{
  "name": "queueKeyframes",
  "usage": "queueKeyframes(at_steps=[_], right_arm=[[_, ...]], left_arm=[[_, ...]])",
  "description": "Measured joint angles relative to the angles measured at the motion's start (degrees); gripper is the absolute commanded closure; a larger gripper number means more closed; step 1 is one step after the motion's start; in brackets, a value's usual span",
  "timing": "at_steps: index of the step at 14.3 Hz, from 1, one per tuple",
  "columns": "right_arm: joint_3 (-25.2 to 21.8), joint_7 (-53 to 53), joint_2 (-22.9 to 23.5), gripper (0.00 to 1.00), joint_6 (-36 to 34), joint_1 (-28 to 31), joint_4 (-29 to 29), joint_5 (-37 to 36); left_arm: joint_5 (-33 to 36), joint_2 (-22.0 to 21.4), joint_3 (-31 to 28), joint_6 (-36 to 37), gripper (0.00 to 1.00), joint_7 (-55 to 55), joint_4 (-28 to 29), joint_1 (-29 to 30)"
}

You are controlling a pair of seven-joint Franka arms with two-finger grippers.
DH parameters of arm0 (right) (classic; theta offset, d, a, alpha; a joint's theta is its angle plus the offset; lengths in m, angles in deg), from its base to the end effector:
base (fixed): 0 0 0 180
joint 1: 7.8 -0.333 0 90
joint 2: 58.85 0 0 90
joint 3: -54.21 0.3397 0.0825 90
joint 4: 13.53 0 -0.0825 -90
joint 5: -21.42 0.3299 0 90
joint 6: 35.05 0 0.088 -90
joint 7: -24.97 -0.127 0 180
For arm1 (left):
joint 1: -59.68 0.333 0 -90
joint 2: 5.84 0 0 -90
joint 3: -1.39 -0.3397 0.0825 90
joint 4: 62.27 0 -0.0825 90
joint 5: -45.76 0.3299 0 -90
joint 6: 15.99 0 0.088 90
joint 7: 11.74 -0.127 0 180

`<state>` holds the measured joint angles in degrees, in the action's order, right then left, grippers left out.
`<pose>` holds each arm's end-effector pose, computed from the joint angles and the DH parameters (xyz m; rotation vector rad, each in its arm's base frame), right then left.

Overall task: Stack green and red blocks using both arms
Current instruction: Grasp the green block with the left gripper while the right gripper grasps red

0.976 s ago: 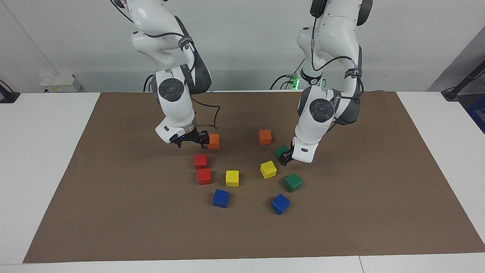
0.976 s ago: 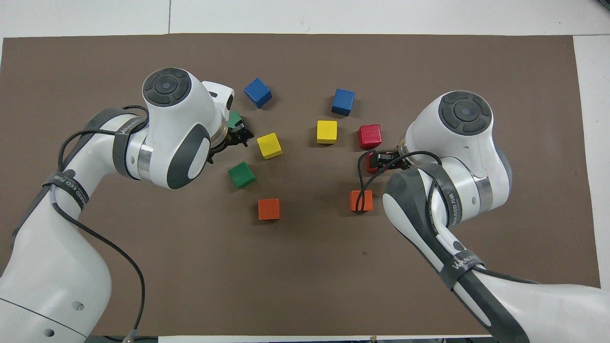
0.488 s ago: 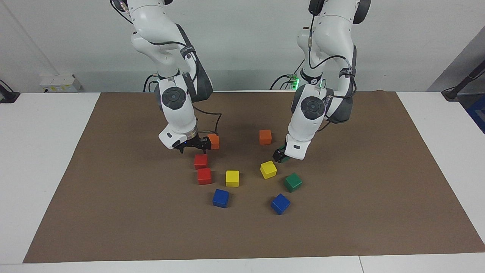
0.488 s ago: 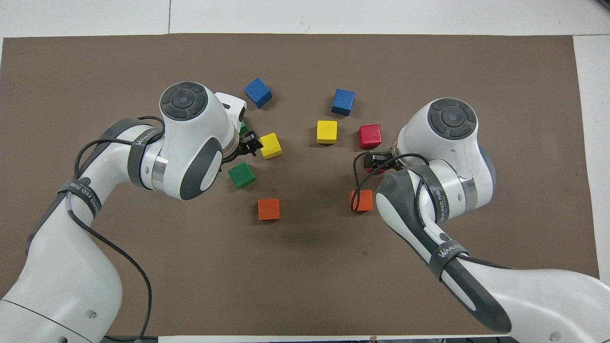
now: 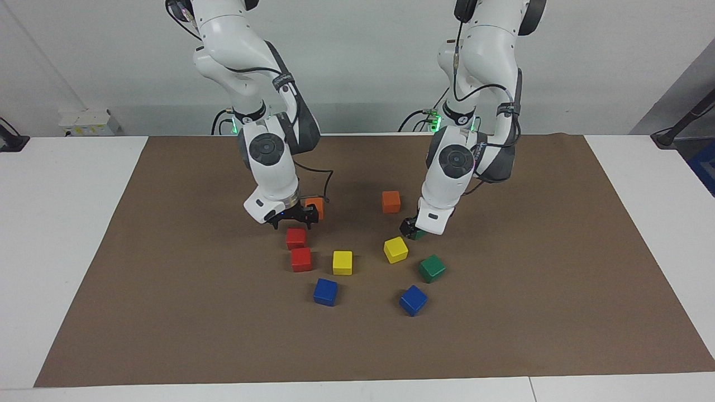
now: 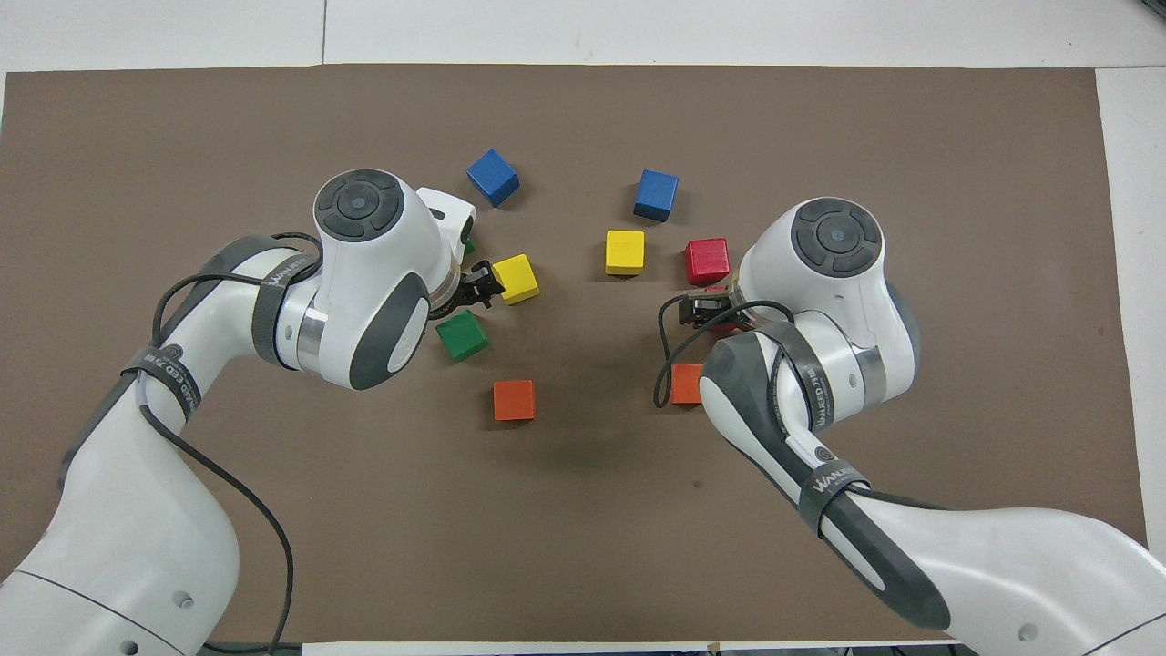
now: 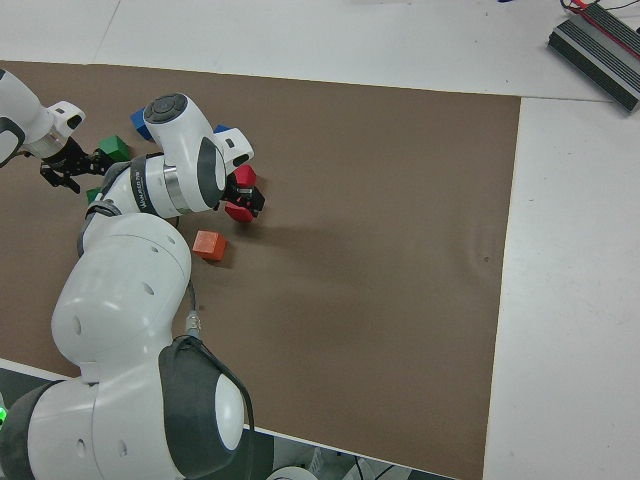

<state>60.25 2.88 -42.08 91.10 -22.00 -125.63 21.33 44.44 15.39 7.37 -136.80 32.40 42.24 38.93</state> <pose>0.5336 0.1931 0.3615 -3.1293 0.0549 0.0834 0.5309 -0.2632 0.3611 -3.0948 -0.5025 0.1598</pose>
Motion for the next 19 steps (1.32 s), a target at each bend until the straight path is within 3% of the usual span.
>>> queueKeyframes(at_steps=[9,11,12,14,15,16,17,18,19], right_arm=[[-0.16,-0.01,1.74,0.02,1.64,-0.33,0.01,0.00],[-0.42,-0.01,2.30,0.08,2.42,-0.28,0.02,0.00],[-0.48,-0.01,2.55,0.10,2.58,-0.19,0.02,0.00],[-0.56,-0.01,2.77,0.25,2.69,-0.03,0.02,0.00],[-0.56,-0.01,2.77,0.38,2.69,0.03,0.02,0.00],[-0.56,-0.01,2.77,0.58,2.69,0.08,0.02,0.00],[-0.56,-0.01,2.77,0.85,2.69,0.09,0.02,0.00],[-0.54,-0.01,2.77,1.00,2.66,0.08,0.02,0.00],[-0.52,-0.07,2.76,1.00,2.48,0.05,0.05,0.00]], left_arm=[[0.00,-0.39,0.12,-1.70,0.00,-0.13,2.78,-0.73],[0.00,-0.75,0.12,-2.60,0.00,-0.13,3.73,-1.04],[0.00,-0.95,0.10,-3.10,0.08,-0.12,4.25,-1.23],[0.00,-1.18,0.11,-3.66,0.42,-0.12,4.81,-1.49],[0.00,-1.21,0.10,-3.81,0.69,-0.12,4.88,-1.50],[0.00,-1.23,0.10,-3.90,1.00,-0.12,4.92,-1.50],[0.00,-1.24,0.11,-3.98,1.00,-0.12,4.95,-1.51],[0.00,-1.25,0.10,-4.12,1.00,-0.12,4.97,-1.51],[0.00,-1.30,0.08,-4.34,1.00,-0.14,4.97,-1.51]])
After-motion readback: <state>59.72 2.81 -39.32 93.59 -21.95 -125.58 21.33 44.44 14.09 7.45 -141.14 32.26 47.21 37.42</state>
